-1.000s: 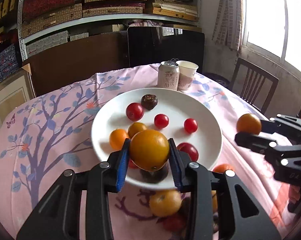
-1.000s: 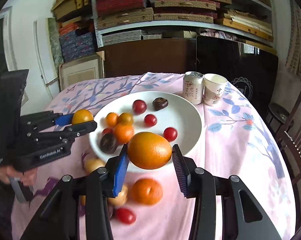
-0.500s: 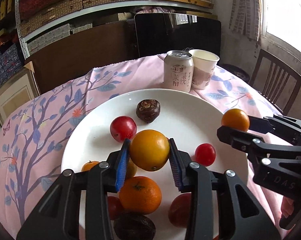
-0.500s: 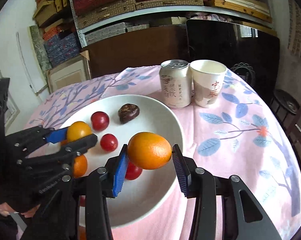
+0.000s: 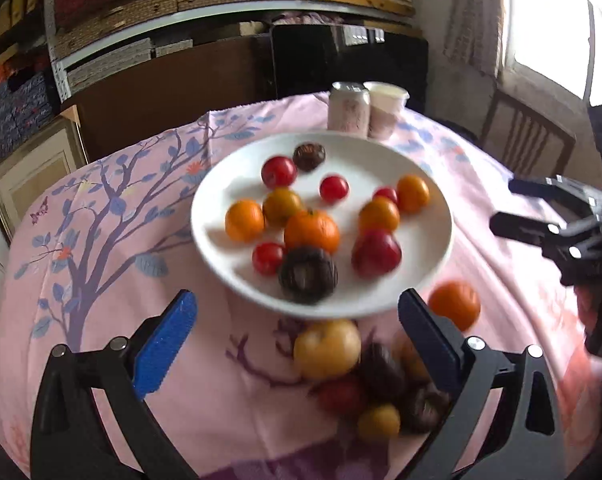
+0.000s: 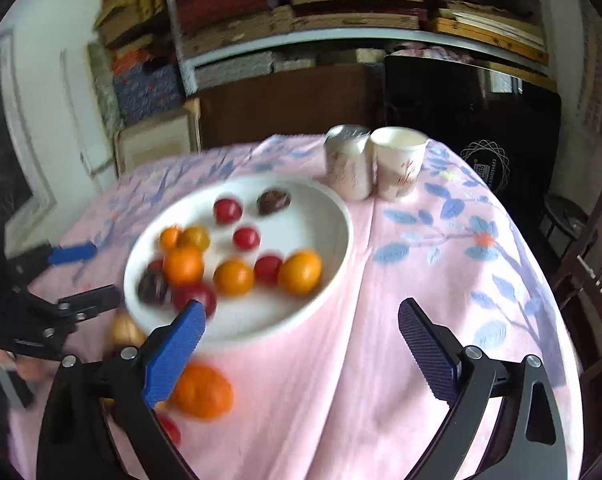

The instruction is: Organize fruits

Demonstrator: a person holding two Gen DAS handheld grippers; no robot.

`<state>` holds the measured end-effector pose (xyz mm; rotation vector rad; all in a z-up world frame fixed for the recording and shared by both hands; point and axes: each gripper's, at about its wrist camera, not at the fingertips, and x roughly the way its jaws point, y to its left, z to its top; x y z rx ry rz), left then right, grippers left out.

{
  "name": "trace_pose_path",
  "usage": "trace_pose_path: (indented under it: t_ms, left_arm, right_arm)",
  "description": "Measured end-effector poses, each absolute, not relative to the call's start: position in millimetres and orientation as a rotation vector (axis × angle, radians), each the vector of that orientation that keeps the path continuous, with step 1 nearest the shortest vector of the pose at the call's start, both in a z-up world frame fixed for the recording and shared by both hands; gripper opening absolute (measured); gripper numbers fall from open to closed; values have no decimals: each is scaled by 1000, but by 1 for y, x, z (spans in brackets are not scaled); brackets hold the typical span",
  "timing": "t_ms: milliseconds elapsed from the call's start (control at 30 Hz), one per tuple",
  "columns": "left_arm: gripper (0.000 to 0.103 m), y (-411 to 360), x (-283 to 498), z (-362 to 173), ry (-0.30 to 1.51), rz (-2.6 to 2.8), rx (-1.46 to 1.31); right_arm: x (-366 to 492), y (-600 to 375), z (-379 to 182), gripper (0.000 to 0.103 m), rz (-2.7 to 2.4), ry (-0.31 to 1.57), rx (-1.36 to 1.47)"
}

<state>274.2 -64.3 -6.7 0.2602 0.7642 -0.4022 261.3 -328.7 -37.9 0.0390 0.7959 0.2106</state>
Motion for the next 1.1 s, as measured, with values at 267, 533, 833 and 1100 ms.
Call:
trace_pose_path:
  t_ms: [267, 533, 833, 1100]
  left_arm:
    - [99, -58, 223, -40, 848, -494, 287]
    - [77, -44, 237, -56, 914, -569, 144]
    - [25, -57, 215, -56, 829, -688, 253]
    - [24, -56, 210, -54, 827, -693, 265]
  right_arm:
    - [249, -302, -72, 98, 373, 885, 49]
    - [248, -288, -83, 97, 435, 921, 97]
    - [237, -295, -85, 47, 465, 925, 237]
    - [225, -292, -78, 46, 424, 913, 199]
